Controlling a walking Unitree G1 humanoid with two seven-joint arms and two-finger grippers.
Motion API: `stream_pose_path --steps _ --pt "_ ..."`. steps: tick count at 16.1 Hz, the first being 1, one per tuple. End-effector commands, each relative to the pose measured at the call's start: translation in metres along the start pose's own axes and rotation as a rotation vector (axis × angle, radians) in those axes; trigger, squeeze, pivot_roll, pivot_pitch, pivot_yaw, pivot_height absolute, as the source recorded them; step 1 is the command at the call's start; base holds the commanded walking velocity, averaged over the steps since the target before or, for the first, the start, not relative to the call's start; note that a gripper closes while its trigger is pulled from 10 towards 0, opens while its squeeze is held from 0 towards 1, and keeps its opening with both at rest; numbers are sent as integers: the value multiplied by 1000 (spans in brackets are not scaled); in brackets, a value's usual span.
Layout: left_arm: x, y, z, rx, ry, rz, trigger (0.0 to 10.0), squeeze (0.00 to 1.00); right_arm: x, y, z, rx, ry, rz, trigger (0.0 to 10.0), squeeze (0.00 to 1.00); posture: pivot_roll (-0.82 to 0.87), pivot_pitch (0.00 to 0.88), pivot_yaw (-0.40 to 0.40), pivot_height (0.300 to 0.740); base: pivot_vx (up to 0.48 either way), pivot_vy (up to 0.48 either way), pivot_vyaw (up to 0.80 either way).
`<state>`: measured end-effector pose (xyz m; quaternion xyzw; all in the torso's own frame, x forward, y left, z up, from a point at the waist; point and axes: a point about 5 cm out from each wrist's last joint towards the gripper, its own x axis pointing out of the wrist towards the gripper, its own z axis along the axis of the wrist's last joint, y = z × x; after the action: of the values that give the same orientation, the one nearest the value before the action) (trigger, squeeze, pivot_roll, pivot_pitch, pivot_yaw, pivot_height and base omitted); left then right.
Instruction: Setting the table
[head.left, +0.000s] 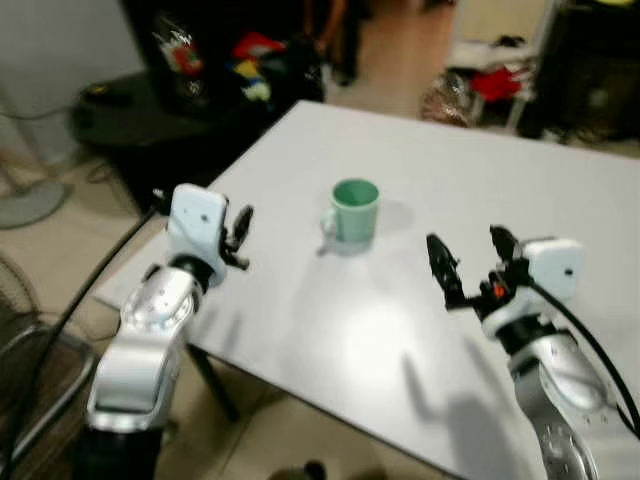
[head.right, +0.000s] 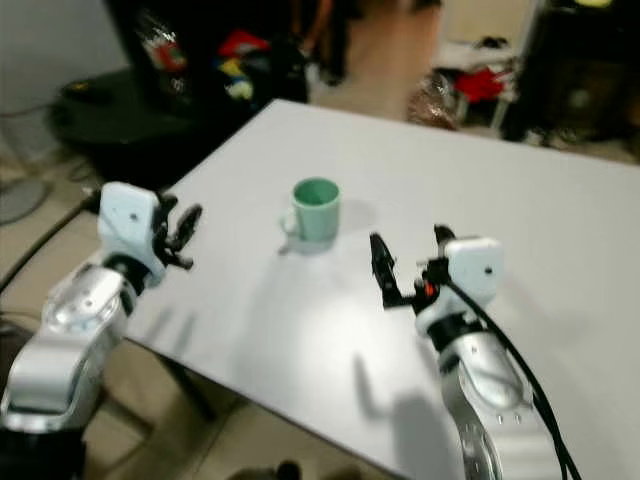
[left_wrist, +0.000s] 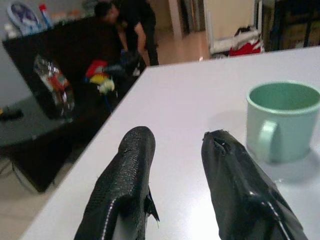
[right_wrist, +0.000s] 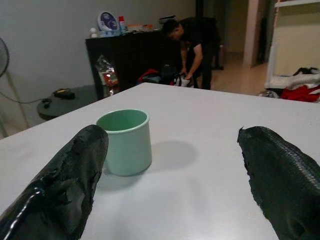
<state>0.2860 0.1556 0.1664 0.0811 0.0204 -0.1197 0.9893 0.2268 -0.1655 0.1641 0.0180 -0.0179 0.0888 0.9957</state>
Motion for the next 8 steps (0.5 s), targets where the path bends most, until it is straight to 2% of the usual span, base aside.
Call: stream_pose_path --steps 1,4,6,7,8 --pt "1 -1 7 0 -4 -7 10000 0 2 3 3 12 -5 15 10000 0 -39 0 72 740 0 0 800" --pt "5 -3 13 -6 -20 -23 10000 0 5 3 4 -17 -10 26 10000 0 -26 0 50 740 0 0 800" --pt "6 0 12 -14 -24 27 10000 0 10 1 8 -38 -41 -10 10000 0 -32 0 56 740 0 0 800" --pt "8 0 15 12 -58 79 10000 0 11 0 11 -33 -58 -26 10000 0 -33 0 54 740 0 0 800" --pt "8 1 17 -2 -97 82 10000 0 11 -2 13 -68 -70 -57 10000 0 -24 0 48 740 0 0 800"
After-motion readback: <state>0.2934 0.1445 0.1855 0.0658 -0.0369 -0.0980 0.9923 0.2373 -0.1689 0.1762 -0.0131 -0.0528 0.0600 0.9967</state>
